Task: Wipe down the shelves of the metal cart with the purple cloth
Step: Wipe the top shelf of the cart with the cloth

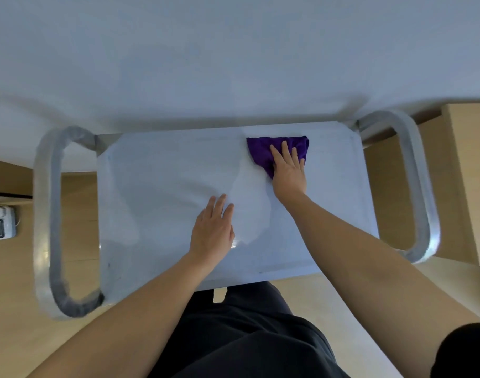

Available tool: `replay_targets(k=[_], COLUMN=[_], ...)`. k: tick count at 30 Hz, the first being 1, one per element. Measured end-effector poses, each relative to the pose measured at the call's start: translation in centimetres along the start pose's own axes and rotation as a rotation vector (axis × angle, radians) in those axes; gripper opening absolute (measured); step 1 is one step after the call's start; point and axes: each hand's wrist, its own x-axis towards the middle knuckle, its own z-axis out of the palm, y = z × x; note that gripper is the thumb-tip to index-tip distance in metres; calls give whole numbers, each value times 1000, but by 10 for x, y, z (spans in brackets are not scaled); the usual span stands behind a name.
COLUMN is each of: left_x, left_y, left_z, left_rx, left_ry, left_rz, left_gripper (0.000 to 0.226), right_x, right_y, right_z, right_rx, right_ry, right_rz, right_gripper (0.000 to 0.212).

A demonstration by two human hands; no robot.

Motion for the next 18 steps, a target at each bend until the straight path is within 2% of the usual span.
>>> replay_targets(k=[5, 8, 13, 18], left_x=[15, 24, 36, 38], left_y=[40, 65, 94, 109], left_z=[8, 13, 20, 28], left_rx=[-21, -54, -89, -26], left_ry=[-34, -69, -140, -200], left_rz=[27, 40, 70, 31], left_gripper=[52, 52, 55, 59], right_x=[3, 10, 45, 92], right_y=[60, 92, 120, 117], right_z=[-19, -29, -42, -54], right_rx=[-16, -51, 113, 129], right_ry=[8, 29, 38, 73], right_rz=[119, 170, 80, 46], right_gripper=[73, 71, 48, 51])
